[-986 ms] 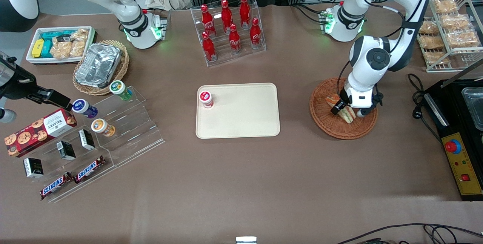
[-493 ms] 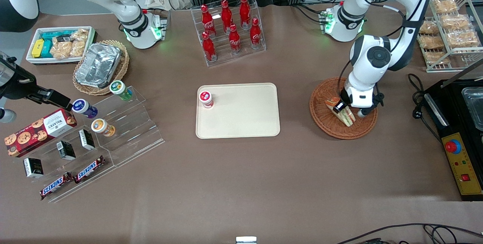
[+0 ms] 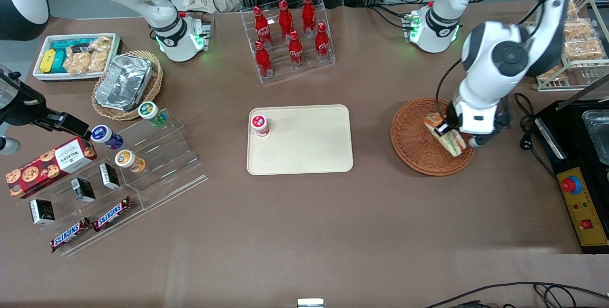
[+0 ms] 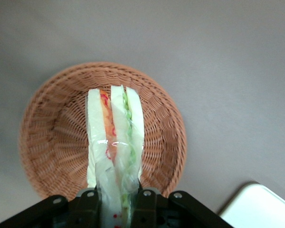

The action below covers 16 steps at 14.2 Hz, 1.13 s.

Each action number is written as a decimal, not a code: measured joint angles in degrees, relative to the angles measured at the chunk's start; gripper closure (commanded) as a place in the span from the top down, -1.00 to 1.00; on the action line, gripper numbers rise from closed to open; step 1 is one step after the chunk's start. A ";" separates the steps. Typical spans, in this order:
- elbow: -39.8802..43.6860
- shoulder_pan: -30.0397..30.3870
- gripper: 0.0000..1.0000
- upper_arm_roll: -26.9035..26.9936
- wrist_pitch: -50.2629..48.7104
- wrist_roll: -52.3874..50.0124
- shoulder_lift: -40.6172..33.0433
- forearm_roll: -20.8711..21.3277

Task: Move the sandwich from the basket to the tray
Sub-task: 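Close the left gripper on the wrapped sandwich, then lift the sandwich and carry it over the cream tray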

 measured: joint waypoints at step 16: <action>15.39 -7.62 -1.00 -17.74 -6.15 8.07 8.32 -0.07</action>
